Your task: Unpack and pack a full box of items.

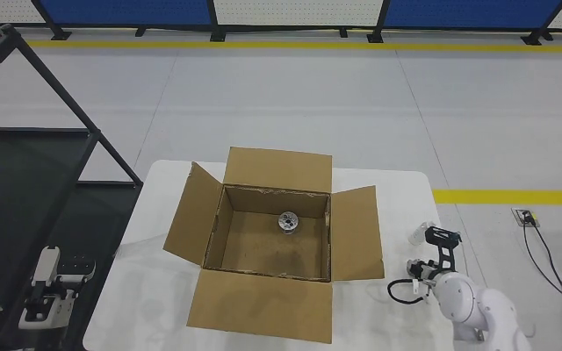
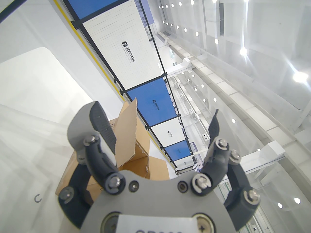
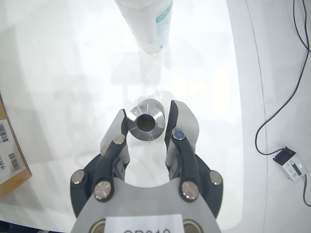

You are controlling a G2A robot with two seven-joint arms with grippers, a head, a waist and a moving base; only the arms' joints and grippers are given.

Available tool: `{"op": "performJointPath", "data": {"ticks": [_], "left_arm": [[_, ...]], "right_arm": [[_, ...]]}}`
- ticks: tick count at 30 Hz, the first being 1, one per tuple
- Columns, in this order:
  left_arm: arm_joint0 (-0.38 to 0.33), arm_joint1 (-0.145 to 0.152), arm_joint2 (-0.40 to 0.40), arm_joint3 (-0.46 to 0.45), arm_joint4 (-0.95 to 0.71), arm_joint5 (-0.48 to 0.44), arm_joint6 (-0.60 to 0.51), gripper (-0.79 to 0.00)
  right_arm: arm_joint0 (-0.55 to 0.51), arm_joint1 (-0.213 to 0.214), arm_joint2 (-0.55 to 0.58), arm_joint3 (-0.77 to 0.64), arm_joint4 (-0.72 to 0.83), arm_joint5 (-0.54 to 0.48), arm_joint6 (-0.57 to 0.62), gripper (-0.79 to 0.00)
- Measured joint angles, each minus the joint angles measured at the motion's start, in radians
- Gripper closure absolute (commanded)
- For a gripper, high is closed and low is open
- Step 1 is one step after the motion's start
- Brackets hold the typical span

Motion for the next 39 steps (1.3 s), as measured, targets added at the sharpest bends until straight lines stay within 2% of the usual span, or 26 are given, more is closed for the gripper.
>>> {"op": "performJointPath", "data": {"ticks": [4, 8, 9, 10, 13, 15, 16, 21, 28, 33, 39], "left_arm": [[0.000, 0.000, 0.000, 0.000, 0.000, 0.000, 0.000, -0.785], [0.000, 0.000, 0.000, 0.000, 0.000, 0.000, 0.000, -0.785], [0.000, 0.000, 0.000, 0.000, 0.000, 0.000, 0.000, -0.785], [0.000, 0.000, 0.000, 0.000, 0.000, 0.000, 0.000, -0.785], [0.000, 0.000, 0.000, 0.000, 0.000, 0.000, 0.000, -0.785], [0.000, 0.000, 0.000, 0.000, 0.000, 0.000, 0.000, -0.785], [0.000, 0.000, 0.000, 0.000, 0.000, 0.000, 0.000, -0.785], [0.000, 0.000, 0.000, 0.000, 0.000, 0.000, 0.000, -0.785], [0.000, 0.000, 0.000, 0.000, 0.000, 0.000, 0.000, -0.785], [0.000, 0.000, 0.000, 0.000, 0.000, 0.000, 0.000, -0.785], [0.000, 0.000, 0.000, 0.000, 0.000, 0.000, 0.000, -0.785]], "right_arm": [[0.000, 0.000, -0.003, -0.010, -0.004, 0.012, -0.020, -0.382], [-0.030, -0.002, 0.012, -0.069, 0.020, 0.037, -0.104, -0.382], [-0.042, -0.002, 0.014, -0.088, 0.024, 0.040, -0.126, -0.413], [-0.055, -0.003, 0.014, -0.110, 0.024, 0.041, -0.145, -0.526], [-0.096, -0.004, 0.008, -0.203, 0.032, 0.032, -0.205, -0.585], [-0.125, -0.005, 0.000, -0.276, 0.039, 0.009, -0.249, -0.736], [-0.138, -0.005, -0.004, -0.316, 0.040, -0.013, -0.270, -0.785], [-0.146, -0.001, -0.034, -0.438, 0.007, -0.098, -0.305, -0.785], [-0.069, 0.001, -0.133, -0.526, -0.045, -0.203, -0.304, -0.785], [0.051, -0.004, -0.271, -0.494, -0.118, -0.271, -0.219, -0.785], [0.253, -0.023, -0.436, -0.341, -0.075, -0.352, -0.120, -0.785]]}}
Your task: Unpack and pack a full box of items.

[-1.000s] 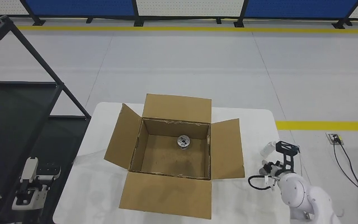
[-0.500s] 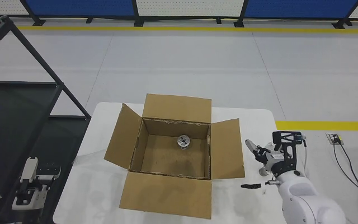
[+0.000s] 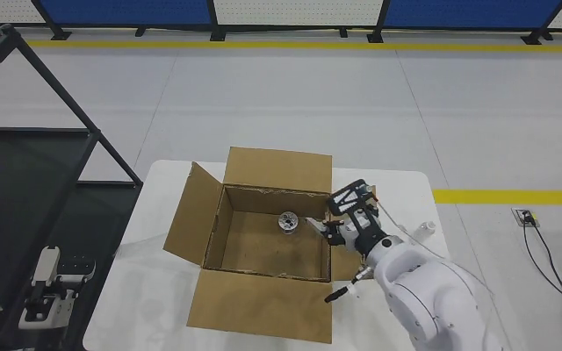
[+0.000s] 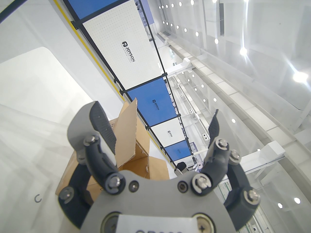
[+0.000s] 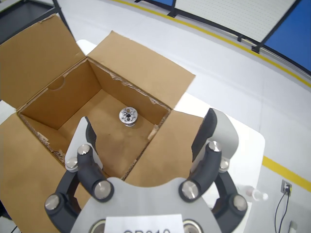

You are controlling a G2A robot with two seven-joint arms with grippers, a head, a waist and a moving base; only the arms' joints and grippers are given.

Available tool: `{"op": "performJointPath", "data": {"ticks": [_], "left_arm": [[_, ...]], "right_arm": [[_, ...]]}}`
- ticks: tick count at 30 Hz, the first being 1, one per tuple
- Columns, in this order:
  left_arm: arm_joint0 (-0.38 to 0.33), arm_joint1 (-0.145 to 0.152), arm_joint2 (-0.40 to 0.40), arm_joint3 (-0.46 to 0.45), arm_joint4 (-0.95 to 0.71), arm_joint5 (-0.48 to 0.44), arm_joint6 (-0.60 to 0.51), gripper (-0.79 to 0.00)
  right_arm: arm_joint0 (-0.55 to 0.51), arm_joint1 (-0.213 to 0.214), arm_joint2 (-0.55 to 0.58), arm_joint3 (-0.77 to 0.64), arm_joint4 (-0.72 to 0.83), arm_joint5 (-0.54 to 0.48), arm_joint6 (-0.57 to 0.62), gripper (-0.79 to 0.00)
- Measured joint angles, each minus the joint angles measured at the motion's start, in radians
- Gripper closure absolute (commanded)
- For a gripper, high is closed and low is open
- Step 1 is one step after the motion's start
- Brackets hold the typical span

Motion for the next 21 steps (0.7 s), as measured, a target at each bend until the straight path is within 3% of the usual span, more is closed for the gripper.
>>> {"op": "performJointPath", "data": {"ticks": [11, 21], "left_arm": [[0.000, 0.000, 0.000, 0.000, 0.000, 0.000, 0.000, -0.785], [0.000, 0.000, 0.000, 0.000, 0.000, 0.000, 0.000, -0.785]], "right_arm": [[0.327, -0.062, -0.232, 0.378, 0.227, -0.065, 0.152, -0.785], [0.465, -0.126, -0.367, 0.665, 0.361, -0.005, 0.158, -0.785]]}}
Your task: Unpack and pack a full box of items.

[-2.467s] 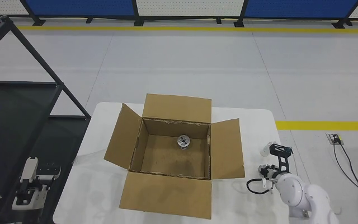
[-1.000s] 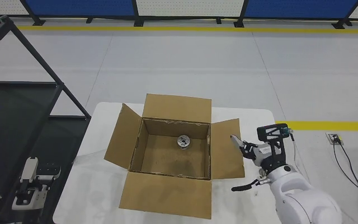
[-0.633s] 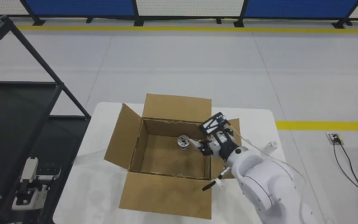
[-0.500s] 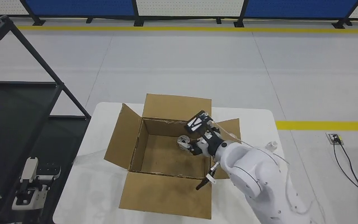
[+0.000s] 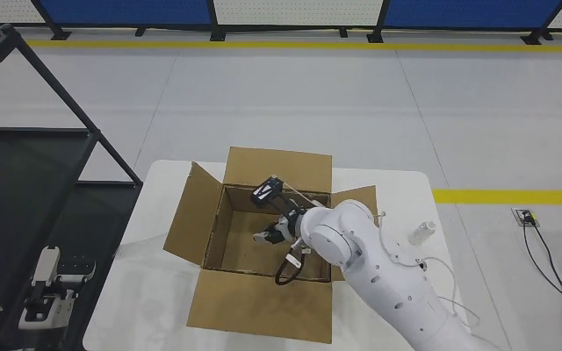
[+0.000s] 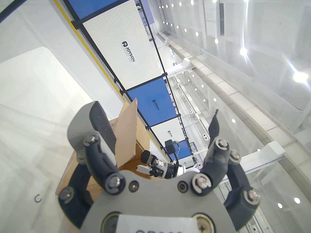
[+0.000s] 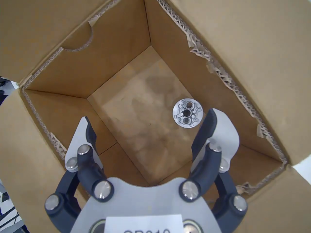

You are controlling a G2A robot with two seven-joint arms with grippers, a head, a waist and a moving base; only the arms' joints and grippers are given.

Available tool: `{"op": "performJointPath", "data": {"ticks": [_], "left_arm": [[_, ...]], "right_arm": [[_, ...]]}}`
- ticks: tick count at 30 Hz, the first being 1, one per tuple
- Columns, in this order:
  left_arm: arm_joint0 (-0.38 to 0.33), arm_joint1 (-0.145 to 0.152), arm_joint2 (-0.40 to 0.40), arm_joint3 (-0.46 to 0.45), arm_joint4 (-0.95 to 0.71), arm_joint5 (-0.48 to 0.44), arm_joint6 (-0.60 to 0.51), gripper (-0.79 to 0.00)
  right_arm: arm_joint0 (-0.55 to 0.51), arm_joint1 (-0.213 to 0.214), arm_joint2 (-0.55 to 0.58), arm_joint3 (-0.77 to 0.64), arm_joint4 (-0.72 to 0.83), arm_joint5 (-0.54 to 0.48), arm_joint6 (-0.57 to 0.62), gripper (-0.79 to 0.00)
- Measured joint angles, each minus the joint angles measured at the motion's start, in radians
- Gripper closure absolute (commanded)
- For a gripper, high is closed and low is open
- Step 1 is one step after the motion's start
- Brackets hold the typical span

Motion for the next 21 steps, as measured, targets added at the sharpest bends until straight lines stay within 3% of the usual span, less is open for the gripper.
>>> {"op": "performJointPath", "data": {"ticks": [12, 21], "left_arm": [[0.000, 0.000, 0.000, 0.000, 0.000, 0.000, 0.000, -0.785], [0.000, 0.000, 0.000, 0.000, 0.000, 0.000, 0.000, -0.785]], "right_arm": [[0.106, -0.076, -0.109, 0.286, 0.007, 0.163, -0.037, -0.785], [0.144, -0.123, -0.135, 0.451, 0.038, 0.205, -0.101, -0.785]]}}
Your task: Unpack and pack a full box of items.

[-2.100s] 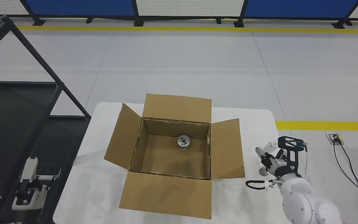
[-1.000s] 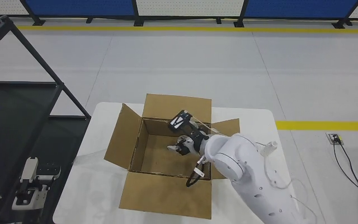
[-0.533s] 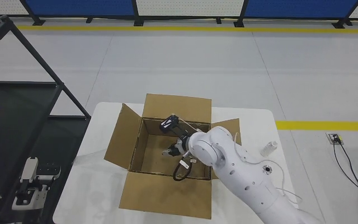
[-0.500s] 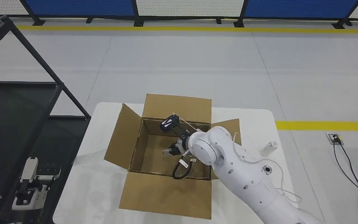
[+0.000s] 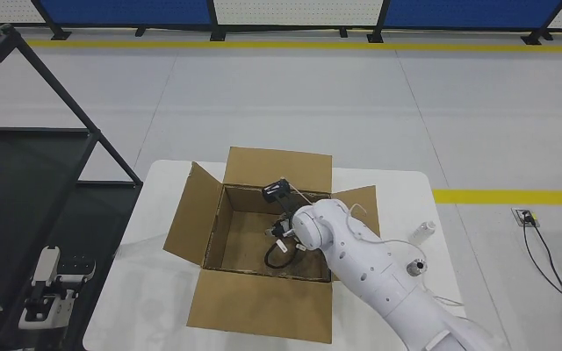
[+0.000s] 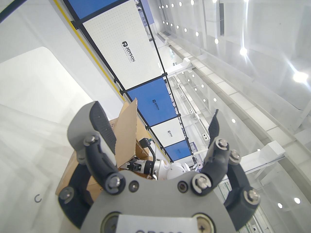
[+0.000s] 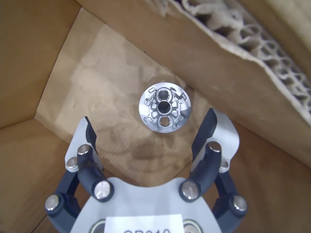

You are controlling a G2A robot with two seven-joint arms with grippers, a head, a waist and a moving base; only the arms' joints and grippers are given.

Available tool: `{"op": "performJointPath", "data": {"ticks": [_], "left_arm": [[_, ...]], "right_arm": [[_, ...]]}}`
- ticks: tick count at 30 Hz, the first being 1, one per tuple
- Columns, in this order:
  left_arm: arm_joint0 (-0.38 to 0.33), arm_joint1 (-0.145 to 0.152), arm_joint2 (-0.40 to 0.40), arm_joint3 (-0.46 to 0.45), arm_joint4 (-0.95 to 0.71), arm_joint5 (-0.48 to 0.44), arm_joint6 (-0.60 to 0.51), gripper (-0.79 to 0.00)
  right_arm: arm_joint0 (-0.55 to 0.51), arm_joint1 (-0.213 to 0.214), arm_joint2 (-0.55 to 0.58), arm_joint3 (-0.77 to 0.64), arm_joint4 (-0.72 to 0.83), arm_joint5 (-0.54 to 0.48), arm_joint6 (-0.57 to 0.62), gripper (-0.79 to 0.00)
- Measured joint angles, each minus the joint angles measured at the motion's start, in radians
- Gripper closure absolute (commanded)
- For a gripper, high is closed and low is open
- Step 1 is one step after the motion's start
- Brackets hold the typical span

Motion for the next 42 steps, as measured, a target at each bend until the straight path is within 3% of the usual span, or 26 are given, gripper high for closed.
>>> {"op": "performJointPath", "data": {"ticks": [13, 14, 15, 16, 19, 25, 29, 42], "left_arm": [[0.000, 0.000, 0.000, 0.000, 0.000, 0.000, 0.000, -0.785], [0.000, 0.000, 0.000, 0.000, 0.000, 0.000, 0.000, -0.785], [0.000, 0.000, 0.000, 0.000, 0.000, 0.000, 0.000, -0.785], [0.000, 0.000, 0.000, 0.000, 0.000, 0.000, 0.000, -0.785], [0.000, 0.000, 0.000, 0.000, 0.000, 0.000, 0.000, -0.785], [0.000, 0.000, 0.000, 0.000, 0.000, 0.000, 0.000, -0.785], [0.000, 0.000, 0.000, 0.000, 0.000, 0.000, 0.000, -0.785], [0.000, 0.000, 0.000, 0.000, 0.000, 0.000, 0.000, -0.785]], "right_arm": [[0.025, -0.046, -0.010, 0.140, 0.011, 0.020, -0.070, -0.785], [0.027, -0.050, -0.010, 0.151, 0.012, 0.018, -0.075, -0.665], [0.030, -0.053, -0.011, 0.160, 0.011, 0.017, -0.078, -0.449], [0.032, -0.056, -0.011, 0.168, 0.011, 0.017, -0.079, -0.345], [0.039, -0.065, -0.012, 0.191, 0.012, 0.010, -0.083, -0.219], [0.045, -0.078, -0.009, 0.218, 0.010, 0.000, -0.091, -0.191], [0.044, -0.082, -0.004, 0.223, 0.006, -0.006, -0.094, 0.000], [-0.007, -0.057, 0.051, 0.102, -0.035, -0.070, -0.104, 0.000]]}}
